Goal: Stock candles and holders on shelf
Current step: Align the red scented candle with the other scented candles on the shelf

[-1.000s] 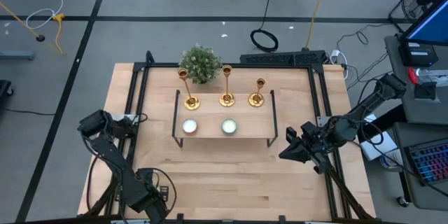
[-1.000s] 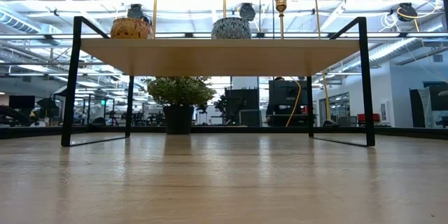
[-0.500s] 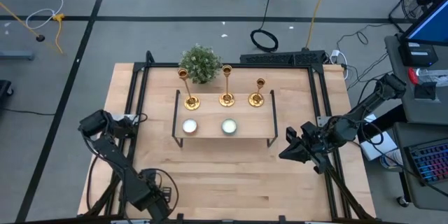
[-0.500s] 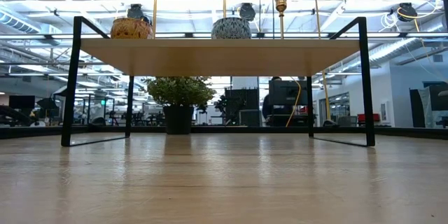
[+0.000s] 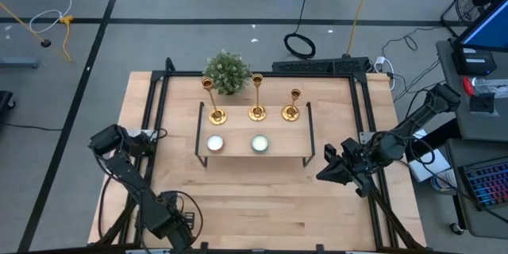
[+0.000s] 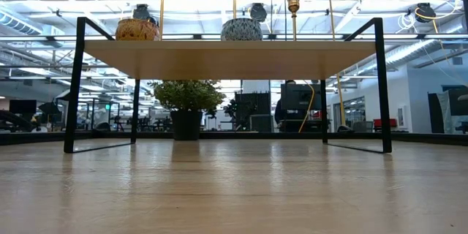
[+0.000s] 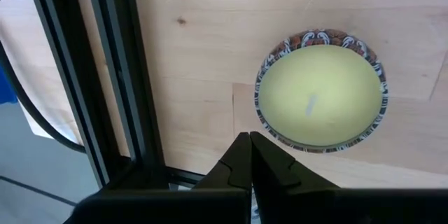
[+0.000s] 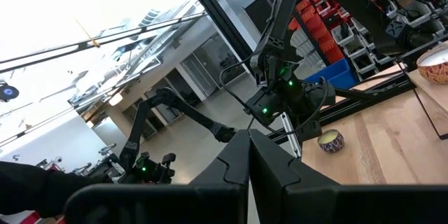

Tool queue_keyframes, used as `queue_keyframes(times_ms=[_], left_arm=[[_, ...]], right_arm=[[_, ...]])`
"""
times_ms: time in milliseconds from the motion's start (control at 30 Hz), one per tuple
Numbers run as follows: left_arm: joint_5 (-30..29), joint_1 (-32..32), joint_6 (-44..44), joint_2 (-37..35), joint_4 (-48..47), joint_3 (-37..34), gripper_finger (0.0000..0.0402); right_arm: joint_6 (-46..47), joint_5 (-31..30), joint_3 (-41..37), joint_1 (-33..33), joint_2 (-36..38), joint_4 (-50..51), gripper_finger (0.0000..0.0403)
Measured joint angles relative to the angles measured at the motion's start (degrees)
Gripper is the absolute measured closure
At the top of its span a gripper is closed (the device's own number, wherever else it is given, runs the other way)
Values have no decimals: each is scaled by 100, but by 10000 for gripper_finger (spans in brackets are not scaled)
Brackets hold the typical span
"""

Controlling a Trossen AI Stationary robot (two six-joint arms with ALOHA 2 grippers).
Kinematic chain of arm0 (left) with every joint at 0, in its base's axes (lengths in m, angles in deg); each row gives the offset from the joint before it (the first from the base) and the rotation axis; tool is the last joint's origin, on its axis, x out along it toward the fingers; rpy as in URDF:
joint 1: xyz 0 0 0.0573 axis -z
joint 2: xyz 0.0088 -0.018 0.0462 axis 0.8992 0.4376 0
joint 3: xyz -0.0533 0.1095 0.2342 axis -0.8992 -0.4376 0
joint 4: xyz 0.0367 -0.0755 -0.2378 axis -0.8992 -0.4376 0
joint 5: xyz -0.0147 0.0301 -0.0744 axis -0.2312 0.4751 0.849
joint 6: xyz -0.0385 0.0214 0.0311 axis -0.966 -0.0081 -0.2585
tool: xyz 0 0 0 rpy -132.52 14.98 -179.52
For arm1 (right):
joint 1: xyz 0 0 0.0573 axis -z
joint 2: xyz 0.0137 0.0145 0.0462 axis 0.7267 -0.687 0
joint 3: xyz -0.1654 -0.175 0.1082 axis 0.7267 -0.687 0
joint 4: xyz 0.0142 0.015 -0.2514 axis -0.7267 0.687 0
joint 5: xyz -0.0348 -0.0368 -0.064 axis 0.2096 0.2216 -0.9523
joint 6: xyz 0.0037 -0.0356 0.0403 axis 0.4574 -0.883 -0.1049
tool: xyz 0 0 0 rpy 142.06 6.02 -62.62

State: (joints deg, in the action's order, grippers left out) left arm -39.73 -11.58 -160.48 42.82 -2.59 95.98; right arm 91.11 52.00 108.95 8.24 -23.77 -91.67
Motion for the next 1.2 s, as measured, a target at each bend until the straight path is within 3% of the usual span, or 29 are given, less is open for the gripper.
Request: queue_keyframes(times_ms=[500, 767, 1200], left_arm=[[-10, -33, 33, 42, 36, -16, 401], [107, -22, -14, 44, 1016, -481, 401], [-229, -171, 182, 44, 705, -485, 401]], right_arm=[[42, 17, -1, 0, 0, 0, 403], [43, 160, -1, 0, 0, 0, 403], [35, 162, 0, 0, 1, -7, 403]])
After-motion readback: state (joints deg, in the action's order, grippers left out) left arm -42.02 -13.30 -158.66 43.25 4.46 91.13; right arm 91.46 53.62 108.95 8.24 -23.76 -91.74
